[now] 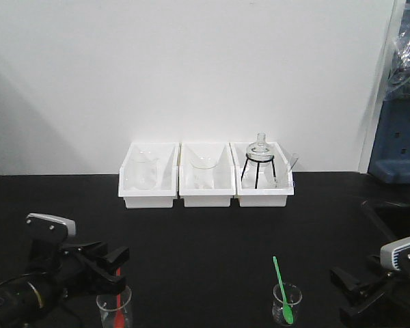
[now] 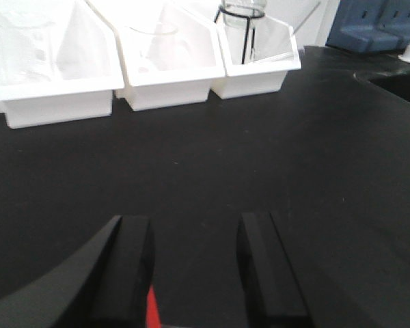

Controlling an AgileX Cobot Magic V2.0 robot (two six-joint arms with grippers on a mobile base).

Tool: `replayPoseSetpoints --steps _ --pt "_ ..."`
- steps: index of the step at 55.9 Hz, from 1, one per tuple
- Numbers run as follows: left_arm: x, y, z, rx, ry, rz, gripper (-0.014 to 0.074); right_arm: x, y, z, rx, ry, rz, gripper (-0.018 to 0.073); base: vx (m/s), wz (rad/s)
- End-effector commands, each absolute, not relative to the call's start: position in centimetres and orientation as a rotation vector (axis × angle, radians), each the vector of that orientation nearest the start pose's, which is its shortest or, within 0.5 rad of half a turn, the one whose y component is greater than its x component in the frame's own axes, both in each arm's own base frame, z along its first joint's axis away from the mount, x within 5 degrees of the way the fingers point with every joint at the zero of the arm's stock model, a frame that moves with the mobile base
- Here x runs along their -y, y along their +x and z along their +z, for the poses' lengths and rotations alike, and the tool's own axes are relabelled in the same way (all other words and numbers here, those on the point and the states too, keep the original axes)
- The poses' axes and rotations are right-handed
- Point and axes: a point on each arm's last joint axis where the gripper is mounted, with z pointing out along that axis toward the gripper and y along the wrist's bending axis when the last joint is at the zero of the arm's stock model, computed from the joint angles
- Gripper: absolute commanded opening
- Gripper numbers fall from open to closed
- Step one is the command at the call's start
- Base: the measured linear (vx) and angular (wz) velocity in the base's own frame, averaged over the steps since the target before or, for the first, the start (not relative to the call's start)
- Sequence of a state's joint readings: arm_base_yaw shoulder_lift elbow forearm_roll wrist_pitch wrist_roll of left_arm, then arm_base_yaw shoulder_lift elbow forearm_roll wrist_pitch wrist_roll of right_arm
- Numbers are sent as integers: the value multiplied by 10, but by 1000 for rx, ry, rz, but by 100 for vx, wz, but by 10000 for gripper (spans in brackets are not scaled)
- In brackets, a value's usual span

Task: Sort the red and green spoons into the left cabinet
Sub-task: 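Grasp the red spoon with the left gripper and green spoon with right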

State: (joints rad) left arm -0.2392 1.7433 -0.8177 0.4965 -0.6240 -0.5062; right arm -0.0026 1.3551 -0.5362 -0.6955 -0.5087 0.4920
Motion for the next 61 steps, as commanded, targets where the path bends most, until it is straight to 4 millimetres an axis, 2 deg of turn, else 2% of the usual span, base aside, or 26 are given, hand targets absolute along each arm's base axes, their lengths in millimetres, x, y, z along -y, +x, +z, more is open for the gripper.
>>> replayPoseSetpoints --steps 1,18,30,39,47,61 --pt "117 350 221 -1698 324 -546 426 -29 264 248 -1744 -337 231 480 0 0" --pt "122 373 205 -1727 311 -541 426 -29 264 247 -1755 -333 224 480 0 0" --pt "119 374 208 -1738 276 -517 426 -28 264 247 -1760 -332 220 480 0 0" --pt "114 375 200 -1810 198 -494 426 -28 264 246 -1774 -329 212 480 0 0" --pt "115 377 199 -1790 192 -499 426 -27 264 245 -1778 -328 209 480 0 0" --pt "118 381 184 -1774 197 -526 426 -27 264 245 -1781 -328 208 480 0 0"
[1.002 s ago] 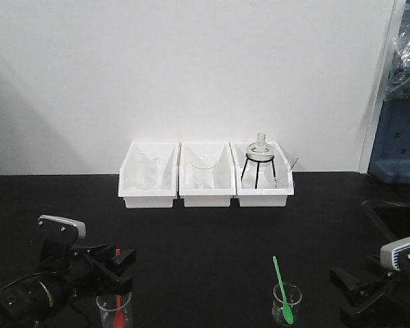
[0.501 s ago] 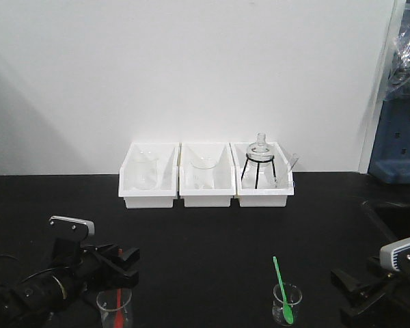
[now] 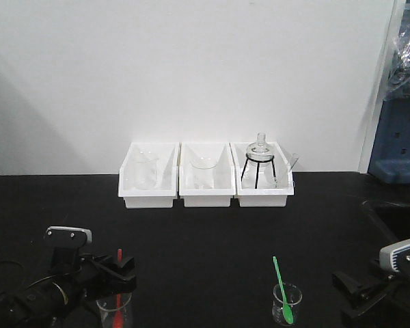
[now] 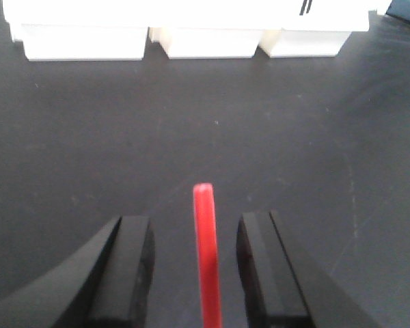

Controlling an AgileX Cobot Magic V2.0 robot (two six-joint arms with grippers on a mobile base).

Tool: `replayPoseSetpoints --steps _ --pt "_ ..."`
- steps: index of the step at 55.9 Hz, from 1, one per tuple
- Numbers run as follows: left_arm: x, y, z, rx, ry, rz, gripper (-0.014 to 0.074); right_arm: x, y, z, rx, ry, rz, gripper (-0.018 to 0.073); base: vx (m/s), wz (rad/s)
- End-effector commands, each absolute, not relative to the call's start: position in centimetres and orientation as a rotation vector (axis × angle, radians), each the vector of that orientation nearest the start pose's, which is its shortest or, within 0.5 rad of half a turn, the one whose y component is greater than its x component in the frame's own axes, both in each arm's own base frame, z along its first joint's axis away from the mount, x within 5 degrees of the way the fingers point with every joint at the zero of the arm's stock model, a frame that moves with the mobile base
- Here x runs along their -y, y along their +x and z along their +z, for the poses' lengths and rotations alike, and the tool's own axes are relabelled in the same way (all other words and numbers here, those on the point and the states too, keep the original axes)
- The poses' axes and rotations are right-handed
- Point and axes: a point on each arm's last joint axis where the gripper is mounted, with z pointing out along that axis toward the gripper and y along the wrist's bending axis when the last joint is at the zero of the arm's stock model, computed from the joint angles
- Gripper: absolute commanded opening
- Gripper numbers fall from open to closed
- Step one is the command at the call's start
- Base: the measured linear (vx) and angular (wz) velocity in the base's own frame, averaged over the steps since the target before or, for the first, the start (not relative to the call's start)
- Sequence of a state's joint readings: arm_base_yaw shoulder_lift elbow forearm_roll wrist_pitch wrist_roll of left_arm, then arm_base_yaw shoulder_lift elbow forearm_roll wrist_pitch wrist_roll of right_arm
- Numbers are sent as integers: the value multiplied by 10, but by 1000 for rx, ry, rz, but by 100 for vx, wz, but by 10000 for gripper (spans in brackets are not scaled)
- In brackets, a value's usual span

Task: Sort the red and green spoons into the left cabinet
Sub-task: 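Grasp the red spoon with the left gripper and green spoon with right, then lift both spoons up out of their beakers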

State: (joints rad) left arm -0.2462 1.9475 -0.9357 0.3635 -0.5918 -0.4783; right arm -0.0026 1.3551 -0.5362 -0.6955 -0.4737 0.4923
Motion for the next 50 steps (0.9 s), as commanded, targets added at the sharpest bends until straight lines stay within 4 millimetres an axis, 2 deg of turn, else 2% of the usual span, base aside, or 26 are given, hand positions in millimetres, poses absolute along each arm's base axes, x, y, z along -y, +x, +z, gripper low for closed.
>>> replayPoseSetpoints --steps 1,14,15,28,37,44,50 --pt "118 381 184 -1771 197 -528 426 -27 264 245 -1781 -328 208 480 0 0" --pt "118 382 181 -1763 199 -536 425 -27 264 245 -1781 -328 208 480 0 0" --pt "120 382 185 -1705 201 -560 262 -29 268 238 -1777 -335 242 480 0 0" --pt "120 382 185 -1706 200 -560 129 -33 280 225 -1783 -341 294 480 0 0" --pt "120 382 185 -1706 200 -560 82 -35 300 232 -1747 -371 299 480 0 0" --pt "120 382 185 -1706 203 -560 71 -52 319 241 -1719 -453 313 480 0 0" --pt "120 382 185 -1706 204 -560 73 -68 333 237 -1737 -528 315 480 0 0"
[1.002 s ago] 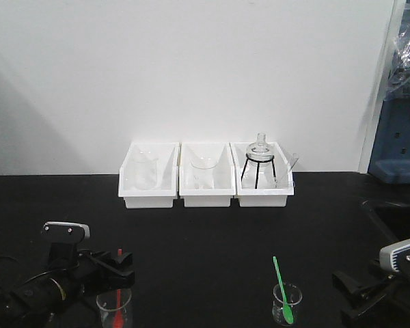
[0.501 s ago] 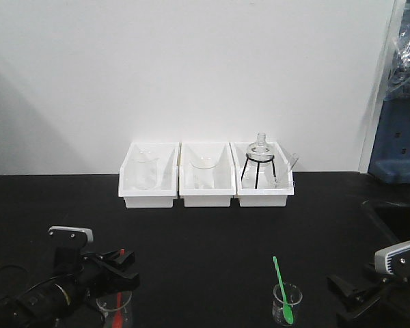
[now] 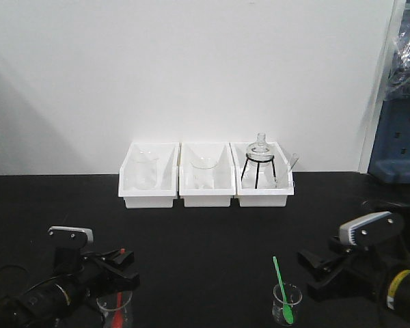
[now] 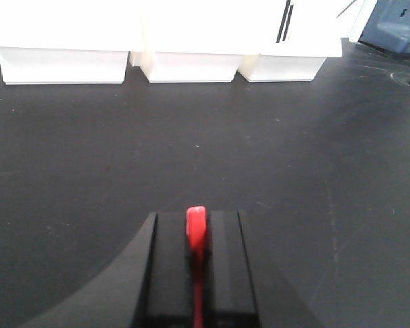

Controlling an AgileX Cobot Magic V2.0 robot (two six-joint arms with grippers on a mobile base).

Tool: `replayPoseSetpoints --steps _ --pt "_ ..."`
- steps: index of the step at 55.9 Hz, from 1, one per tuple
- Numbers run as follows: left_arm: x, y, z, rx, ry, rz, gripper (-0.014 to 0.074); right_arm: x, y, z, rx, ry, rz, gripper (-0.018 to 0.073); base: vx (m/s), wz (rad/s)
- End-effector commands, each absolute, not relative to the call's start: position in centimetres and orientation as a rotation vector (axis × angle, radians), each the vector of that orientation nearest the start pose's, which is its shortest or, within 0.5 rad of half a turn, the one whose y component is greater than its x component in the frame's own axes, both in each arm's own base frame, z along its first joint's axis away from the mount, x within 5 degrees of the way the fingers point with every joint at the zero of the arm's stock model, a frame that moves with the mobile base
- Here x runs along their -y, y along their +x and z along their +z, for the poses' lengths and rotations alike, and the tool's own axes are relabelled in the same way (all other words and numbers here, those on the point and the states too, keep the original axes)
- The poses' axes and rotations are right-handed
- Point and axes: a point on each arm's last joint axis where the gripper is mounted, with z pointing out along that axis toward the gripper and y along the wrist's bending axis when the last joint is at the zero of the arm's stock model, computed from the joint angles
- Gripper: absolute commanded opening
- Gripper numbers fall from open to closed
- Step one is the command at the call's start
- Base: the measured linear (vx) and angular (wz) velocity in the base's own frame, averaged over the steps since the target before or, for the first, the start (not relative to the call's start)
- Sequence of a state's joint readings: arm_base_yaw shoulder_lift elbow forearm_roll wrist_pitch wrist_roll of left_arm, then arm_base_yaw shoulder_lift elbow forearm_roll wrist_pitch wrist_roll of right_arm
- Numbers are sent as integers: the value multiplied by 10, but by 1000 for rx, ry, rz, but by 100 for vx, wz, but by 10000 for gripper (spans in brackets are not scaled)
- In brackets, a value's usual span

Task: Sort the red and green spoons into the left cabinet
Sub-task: 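Lift both spoons up out of their beakers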

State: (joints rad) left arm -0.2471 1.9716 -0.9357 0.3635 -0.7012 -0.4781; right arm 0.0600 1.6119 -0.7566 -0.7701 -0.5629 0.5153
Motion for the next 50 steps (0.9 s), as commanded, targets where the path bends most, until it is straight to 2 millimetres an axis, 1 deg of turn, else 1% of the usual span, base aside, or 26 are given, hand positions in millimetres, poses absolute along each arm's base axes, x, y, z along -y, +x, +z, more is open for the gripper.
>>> replayPoseSetpoints --steps 1,8,12,21,30,42,50 --pt "120 382 185 -1706 204 -560 73 -71 335 237 -1740 -539 314 480 0 0" --pt "120 382 185 -1706 204 -560 73 -86 351 224 -1773 -580 327 480 0 0" --pt "120 382 185 -1707 204 -560 73 -91 360 218 -1781 -587 338 480 0 0" --pt "120 382 185 -1707 204 -560 73 -93 378 206 -1797 -589 338 480 0 0" --pt "120 382 185 -1707 204 -560 73 -96 393 199 -1800 -571 356 480 0 0" --pt "120 382 185 -1707 204 -560 73 -97 402 189 -1828 -560 360 472 0 0" --pt "120 382 185 -1707 204 -560 73 -95 402 184 -1877 -524 357 438 0 0"
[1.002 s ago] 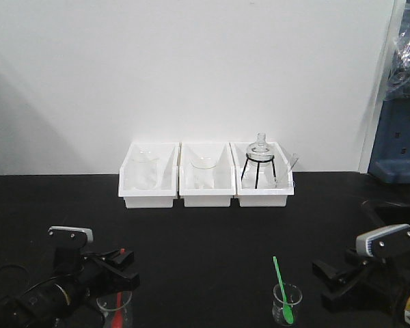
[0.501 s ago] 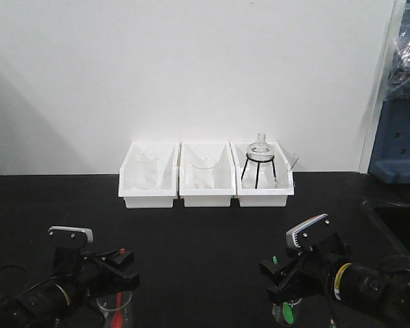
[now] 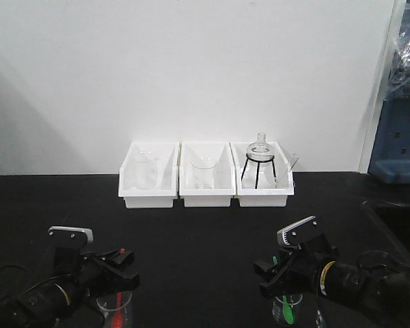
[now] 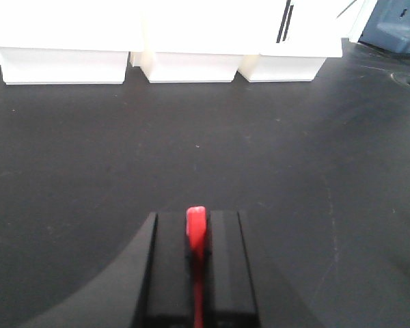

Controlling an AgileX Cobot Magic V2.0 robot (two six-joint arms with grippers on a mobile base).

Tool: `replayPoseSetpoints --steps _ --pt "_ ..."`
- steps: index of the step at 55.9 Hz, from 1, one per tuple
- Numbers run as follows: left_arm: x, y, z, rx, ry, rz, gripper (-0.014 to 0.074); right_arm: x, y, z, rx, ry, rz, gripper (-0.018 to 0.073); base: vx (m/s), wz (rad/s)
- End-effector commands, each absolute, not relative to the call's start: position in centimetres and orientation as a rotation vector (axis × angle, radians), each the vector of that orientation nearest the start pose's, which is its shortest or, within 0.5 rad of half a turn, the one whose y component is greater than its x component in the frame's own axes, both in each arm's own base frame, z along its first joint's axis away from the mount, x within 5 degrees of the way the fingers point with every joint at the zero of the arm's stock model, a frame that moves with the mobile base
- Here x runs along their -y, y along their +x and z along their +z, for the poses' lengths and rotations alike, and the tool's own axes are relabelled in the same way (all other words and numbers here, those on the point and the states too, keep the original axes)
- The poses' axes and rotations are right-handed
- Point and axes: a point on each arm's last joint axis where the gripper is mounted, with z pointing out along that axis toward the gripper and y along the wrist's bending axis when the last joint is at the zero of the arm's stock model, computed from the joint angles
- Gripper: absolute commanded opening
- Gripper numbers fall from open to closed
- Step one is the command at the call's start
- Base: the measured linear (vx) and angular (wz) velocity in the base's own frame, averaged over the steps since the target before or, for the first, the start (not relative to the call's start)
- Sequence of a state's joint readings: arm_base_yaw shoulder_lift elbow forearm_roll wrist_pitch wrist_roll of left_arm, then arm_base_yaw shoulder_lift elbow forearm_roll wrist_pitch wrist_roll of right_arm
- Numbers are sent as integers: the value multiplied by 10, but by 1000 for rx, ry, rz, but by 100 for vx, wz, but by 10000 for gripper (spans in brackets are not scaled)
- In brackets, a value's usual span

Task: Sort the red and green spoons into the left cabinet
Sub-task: 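Lift both spoons up out of their beakers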

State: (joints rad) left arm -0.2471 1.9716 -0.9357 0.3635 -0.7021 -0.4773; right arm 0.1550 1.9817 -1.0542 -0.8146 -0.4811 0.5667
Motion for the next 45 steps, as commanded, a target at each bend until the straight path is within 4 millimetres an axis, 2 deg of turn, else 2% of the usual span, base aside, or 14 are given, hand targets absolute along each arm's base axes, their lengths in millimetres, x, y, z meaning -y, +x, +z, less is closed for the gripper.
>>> replayPoseSetpoints --steps 1,14,30,38,45 --pt "120 382 185 -1707 204 -560 73 -95 402 184 -1883 -522 354 432 0 0" --pt "120 382 185 -1707 204 -559 73 -95 402 184 -1893 -494 372 286 0 0" --pt "120 382 187 -1691 225 -542 73 -95 402 184 -1905 -456 400 -10 0 0" --pt "119 381 195 -1671 230 -535 73 -95 401 190 -1880 -475 391 -11 0 0" --pt "115 378 209 -1660 224 -518 73 -94 397 210 -1840 -474 377 -9 0 0"
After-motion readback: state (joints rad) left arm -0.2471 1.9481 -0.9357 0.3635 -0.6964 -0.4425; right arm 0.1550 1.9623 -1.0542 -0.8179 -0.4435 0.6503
